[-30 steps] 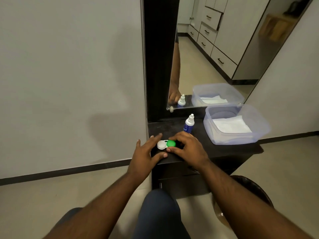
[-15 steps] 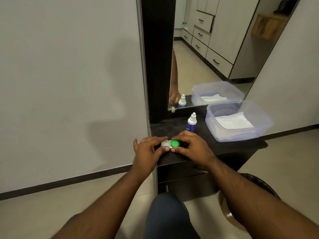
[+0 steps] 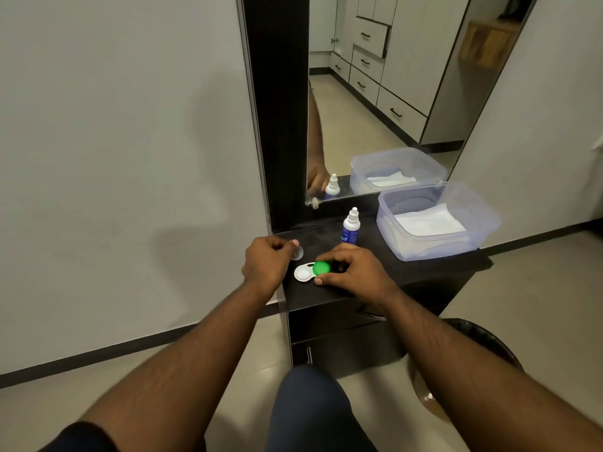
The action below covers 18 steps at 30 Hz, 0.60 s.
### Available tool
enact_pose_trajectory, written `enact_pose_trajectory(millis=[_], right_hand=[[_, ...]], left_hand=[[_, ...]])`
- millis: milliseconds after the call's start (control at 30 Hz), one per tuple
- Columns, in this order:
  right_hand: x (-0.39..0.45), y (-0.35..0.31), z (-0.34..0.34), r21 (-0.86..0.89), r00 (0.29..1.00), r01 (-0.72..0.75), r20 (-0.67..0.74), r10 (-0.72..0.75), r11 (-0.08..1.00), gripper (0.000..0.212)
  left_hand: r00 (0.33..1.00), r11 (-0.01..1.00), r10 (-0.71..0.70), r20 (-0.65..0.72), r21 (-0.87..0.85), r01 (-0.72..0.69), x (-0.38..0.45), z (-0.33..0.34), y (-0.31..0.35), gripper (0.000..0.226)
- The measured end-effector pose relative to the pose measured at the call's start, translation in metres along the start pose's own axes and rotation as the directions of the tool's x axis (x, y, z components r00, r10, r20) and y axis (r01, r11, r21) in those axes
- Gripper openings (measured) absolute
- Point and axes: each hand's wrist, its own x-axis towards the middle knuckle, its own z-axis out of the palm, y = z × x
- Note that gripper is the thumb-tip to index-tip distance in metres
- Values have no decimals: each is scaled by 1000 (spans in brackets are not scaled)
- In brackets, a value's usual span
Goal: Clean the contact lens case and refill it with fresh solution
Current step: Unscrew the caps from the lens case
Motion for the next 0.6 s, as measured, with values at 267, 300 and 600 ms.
enact_pose_trajectory(millis=[267, 300, 600], right_hand=[[1, -1, -1, 34, 999, -44, 18, 44, 998, 45], [0, -2, -2, 40, 999, -44, 26, 43, 998, 44], [-8, -5, -4, 97, 998, -61, 39, 57, 993, 35]], left_hand=[[979, 983, 174, -102, -45, -180, -21, -15, -5, 42], [966, 967, 244, -85, -52, -249, -32, -19, -8, 38], [956, 939, 268, 116, 191, -286, -53, -6, -24, 45]])
